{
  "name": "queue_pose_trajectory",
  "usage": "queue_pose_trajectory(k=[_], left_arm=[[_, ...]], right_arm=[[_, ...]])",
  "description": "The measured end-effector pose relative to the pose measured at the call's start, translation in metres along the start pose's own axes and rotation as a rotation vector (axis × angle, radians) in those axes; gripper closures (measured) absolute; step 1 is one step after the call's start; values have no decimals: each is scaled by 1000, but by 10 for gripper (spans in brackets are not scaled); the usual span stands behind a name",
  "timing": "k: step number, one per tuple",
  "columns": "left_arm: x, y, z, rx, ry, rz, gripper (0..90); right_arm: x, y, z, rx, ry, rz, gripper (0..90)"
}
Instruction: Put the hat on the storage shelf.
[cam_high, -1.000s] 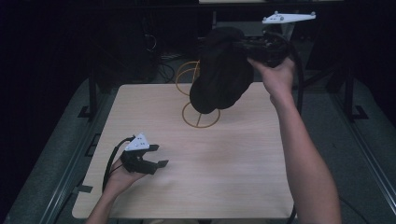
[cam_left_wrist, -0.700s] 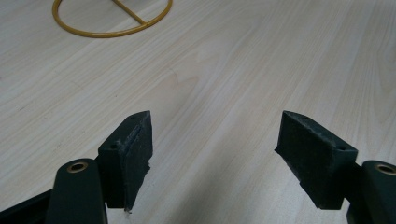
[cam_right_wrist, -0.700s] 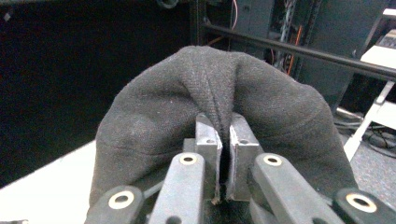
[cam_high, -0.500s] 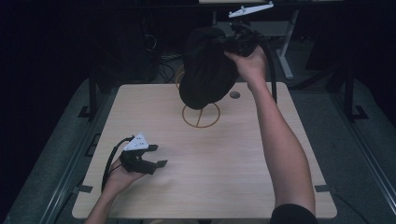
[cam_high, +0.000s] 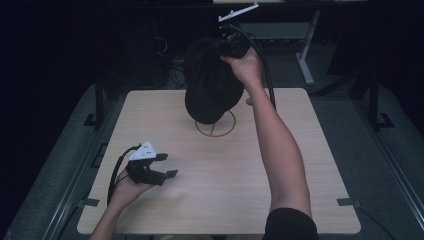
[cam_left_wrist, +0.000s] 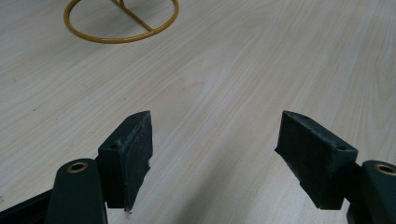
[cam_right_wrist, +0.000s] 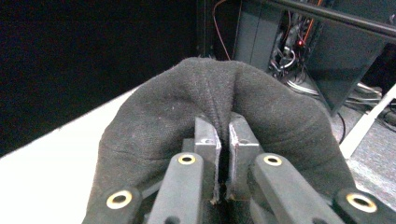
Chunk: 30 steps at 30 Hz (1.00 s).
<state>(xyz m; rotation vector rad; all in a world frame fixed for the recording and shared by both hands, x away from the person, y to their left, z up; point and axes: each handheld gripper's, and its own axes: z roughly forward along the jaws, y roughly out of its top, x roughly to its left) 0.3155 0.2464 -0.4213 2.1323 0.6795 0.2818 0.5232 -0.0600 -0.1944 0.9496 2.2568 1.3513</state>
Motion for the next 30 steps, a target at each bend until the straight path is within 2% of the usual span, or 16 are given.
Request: queue_pose_trajectory(k=[2, 6, 17, 19, 22, 23, 24, 25, 26, 28, 30], left_arm=[[0, 0, 0, -1, -2, -6, 262], [1, 0, 1, -6, -5, -13, 262], [0, 2, 4, 8, 0, 2, 262], [0, 2, 5, 8, 0, 4, 262], [0, 2, 5, 6, 2, 3, 262], [0, 2, 5, 4, 3, 2, 262], [0, 2, 5, 4, 3, 2, 262], [0, 2, 5, 6, 2, 2, 262], [0, 2, 5, 6, 2, 4, 262], [0, 2, 5, 7, -1, 3, 262], [0, 2, 5, 7, -1, 4, 262]], right_arm=[[1, 1, 7, 25, -6, -6, 844], [0, 2, 15, 30, -3, 3, 844], [2, 2, 35, 62, -23, -1, 829], [6, 1, 42, 66, -70, -37, 831], [6, 0, 46, 69, -63, -36, 826], [5, -3, 51, 85, -57, -26, 784], [5, -3, 51, 85, -57, -26, 784], [3, -5, 57, 126, -34, -14, 662], [2, -7, 60, 148, -21, -4, 628], [3, -8, 62, 167, -32, -17, 597], [5, -10, 63, 162, -25, -18, 571]])
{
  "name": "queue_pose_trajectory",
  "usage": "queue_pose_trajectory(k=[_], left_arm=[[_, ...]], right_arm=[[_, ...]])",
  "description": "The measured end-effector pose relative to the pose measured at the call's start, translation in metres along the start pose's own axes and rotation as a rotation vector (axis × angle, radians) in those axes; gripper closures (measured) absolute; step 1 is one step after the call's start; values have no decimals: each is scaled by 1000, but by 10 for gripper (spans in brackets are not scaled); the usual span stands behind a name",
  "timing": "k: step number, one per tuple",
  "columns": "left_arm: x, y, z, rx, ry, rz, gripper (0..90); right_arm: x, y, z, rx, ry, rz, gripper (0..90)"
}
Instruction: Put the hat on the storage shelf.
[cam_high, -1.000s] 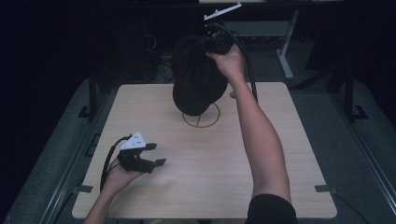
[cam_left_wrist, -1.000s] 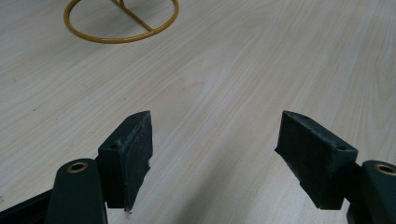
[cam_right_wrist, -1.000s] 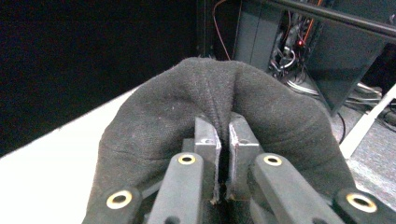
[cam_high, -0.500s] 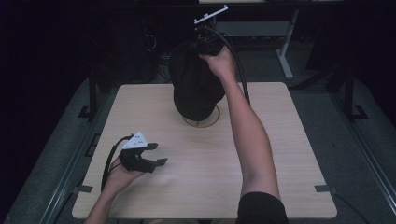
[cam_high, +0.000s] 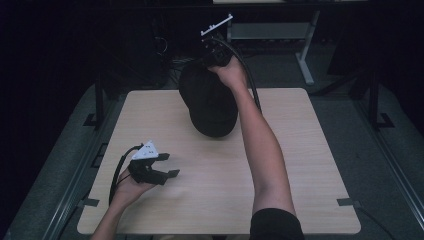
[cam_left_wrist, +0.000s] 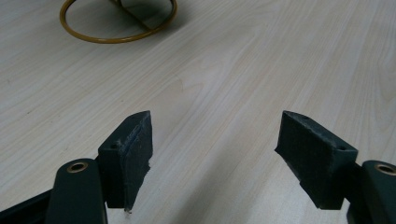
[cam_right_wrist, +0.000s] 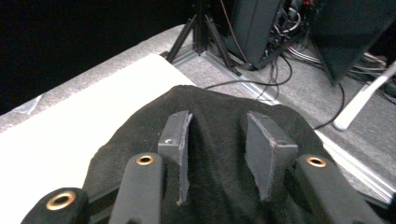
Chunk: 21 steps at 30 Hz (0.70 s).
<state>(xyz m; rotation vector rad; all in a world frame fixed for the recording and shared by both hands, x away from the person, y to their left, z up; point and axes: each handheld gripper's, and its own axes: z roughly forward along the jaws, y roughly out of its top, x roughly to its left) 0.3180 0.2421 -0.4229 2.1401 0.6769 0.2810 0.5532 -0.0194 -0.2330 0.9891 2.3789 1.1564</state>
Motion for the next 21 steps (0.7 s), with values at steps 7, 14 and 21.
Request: queue_pose_trajectory(k=[7, 14, 21], left_arm=[[0, -1, -1, -10, -4, -5, 262], [2, -2, -1, -10, 0, -12, 261], [3, -4, -1, -7, 7, -18, 258]], right_arm=[[4, -1, -2, -11, 2, -10, 510], [3, -6, -11, -33, 20, 4, 465], [1, -12, -24, -59, 36, 8, 442]])
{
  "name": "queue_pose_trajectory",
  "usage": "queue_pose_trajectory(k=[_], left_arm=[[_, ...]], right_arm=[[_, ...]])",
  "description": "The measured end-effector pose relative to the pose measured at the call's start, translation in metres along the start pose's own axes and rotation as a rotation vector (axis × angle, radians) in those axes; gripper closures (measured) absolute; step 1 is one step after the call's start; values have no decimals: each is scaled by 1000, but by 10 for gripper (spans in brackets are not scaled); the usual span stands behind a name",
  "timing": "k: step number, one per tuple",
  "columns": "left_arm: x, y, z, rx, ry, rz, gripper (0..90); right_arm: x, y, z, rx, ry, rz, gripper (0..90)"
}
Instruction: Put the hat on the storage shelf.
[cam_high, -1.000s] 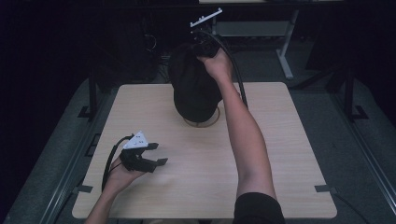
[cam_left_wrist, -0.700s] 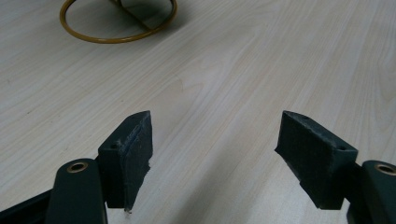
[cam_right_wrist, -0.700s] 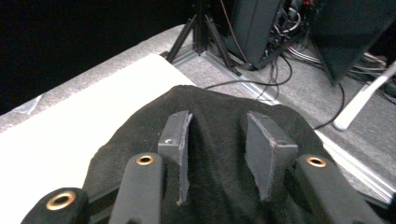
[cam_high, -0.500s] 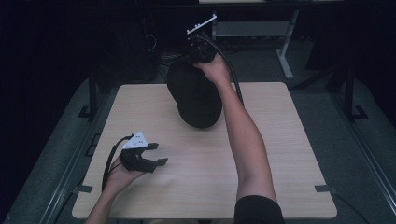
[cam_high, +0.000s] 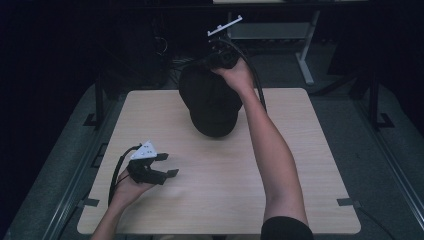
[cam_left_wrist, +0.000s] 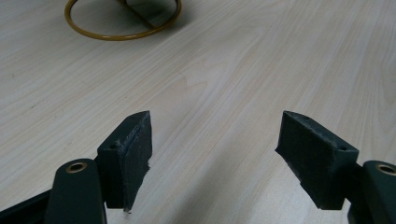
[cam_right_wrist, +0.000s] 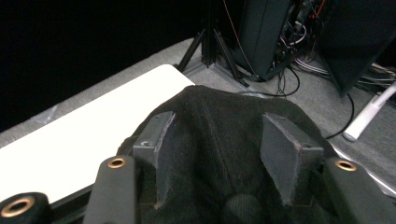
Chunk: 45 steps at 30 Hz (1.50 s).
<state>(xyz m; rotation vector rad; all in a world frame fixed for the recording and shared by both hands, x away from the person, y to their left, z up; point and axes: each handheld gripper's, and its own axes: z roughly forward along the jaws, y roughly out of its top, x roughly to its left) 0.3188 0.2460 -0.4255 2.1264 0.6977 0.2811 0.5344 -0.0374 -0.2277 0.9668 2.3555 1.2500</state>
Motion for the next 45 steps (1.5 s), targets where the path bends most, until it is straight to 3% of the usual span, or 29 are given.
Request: queue_pose_trajectory(k=[19, 39, 45], left_arm=[[-2, -3, 3, 1, 16, 1, 254], [-4, -2, 3, -11, 14, -12, 237], [-3, -2, 4, 3, 18, 10, 232]], right_arm=[[-3, -14, -45, -43, 47, 7, 397], [-2, -36, -64, -16, 88, 13, 331], [-4, -48, -74, -31, 107, 37, 314]])
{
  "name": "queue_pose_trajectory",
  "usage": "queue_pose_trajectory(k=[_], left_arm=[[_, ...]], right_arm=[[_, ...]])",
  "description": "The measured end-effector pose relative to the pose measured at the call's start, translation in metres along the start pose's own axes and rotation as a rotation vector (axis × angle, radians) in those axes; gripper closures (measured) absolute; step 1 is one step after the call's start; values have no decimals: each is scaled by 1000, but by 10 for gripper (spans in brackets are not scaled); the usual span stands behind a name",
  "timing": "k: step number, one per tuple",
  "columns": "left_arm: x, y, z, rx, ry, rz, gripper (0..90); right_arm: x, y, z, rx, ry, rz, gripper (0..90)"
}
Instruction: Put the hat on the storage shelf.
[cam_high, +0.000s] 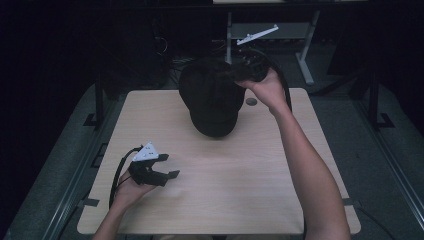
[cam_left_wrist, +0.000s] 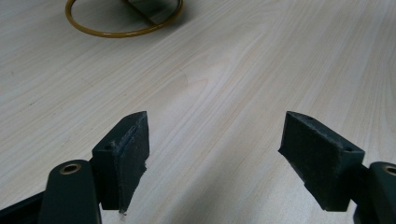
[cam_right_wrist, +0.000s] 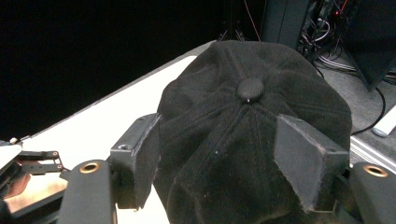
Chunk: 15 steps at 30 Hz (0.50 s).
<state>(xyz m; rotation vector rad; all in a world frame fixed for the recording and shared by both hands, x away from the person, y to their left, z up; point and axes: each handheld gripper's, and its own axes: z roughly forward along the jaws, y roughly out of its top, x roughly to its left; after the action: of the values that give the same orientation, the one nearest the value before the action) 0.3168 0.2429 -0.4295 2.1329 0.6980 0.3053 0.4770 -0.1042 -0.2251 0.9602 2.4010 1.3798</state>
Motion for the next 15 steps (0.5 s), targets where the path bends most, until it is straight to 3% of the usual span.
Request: queue_pose_trajectory(k=[15], left_arm=[[-2, 0, 1, 2, 5, 1, 220]], right_arm=[[-4, -32, -18, 3, 21, 21, 279]])
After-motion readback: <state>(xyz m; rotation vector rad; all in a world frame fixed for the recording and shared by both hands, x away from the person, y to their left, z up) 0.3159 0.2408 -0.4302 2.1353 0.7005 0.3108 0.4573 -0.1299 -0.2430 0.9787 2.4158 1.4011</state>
